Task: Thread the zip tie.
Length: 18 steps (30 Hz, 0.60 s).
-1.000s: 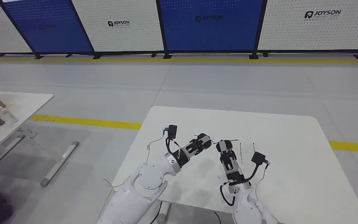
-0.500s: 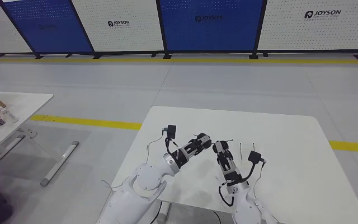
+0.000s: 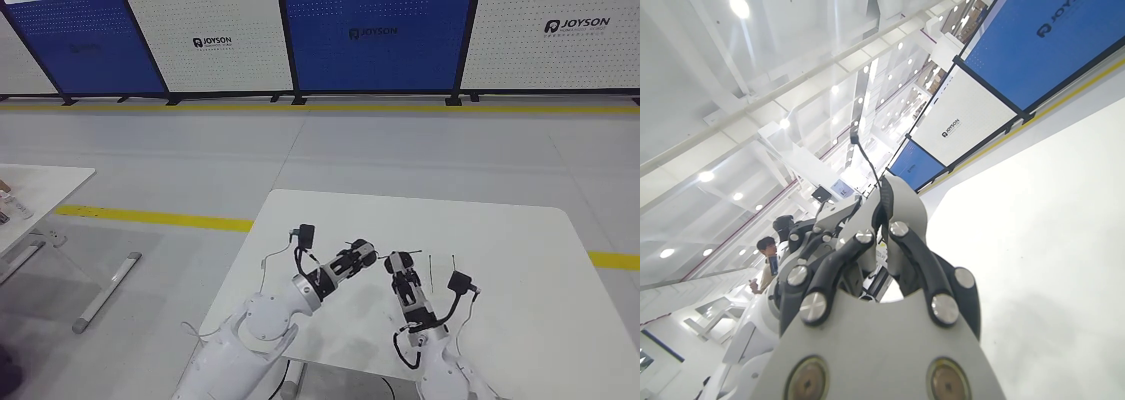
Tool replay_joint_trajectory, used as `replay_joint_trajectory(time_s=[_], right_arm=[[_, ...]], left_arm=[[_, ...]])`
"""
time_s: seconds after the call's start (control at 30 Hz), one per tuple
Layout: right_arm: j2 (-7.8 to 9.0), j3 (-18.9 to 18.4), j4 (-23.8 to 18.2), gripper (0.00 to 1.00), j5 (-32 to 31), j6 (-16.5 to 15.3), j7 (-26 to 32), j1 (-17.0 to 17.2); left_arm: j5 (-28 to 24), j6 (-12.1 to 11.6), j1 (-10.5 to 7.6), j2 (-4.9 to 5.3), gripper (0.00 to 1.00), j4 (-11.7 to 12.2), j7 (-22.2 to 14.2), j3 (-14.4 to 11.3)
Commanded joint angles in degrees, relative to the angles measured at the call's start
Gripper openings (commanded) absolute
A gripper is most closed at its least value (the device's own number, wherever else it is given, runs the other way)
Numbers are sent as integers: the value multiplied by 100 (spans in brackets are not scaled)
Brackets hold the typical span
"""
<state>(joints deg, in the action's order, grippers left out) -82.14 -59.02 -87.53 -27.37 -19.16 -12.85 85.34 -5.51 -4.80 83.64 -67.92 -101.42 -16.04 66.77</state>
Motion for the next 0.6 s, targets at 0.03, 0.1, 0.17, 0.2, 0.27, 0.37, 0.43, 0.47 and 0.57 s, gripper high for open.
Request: replay_joint_trajectory(time_s=[0.03, 0.1, 0.17, 0.2, 0.27, 0.37, 0.43, 0.47, 0.57], right_arm=[[-6, 21, 29, 0, -61, 71, 63, -27], [-9, 36, 36, 0, -89, 84, 105, -41], [-9, 42, 30, 0, -112, 68, 147, -49], [-9, 42, 24, 0, -119, 58, 154, -48], [-8, 36, 9, 0, -106, 11, 181, -42], [-7, 7, -9, 0, -88, -3, 161, -35], [-8, -19, -23, 0, -100, 25, 120, -26], [-8, -29, -28, 0, -115, 44, 102, -21], [-8, -43, -57, 0, -190, 121, 66, -5]], left_arm=[[-7, -2, -8, -3, 0, -10, 10, -15], [-10, -4, -12, -3, 0, -19, 18, -21], [-13, -7, -16, -4, 0, -27, 27, -24], [-14, -7, -17, -4, 0, -30, 29, -26], [-15, -7, -19, -4, 0, -33, 30, -29], [-8, 9, -25, -5, 0, -30, 35, -37], [-1, 31, -33, -5, 0, -22, 48, -41], [-1, 38, -37, -6, 0, -15, 55, -40], [22, 93, -54, -3, 0, 11, 55, -35]])
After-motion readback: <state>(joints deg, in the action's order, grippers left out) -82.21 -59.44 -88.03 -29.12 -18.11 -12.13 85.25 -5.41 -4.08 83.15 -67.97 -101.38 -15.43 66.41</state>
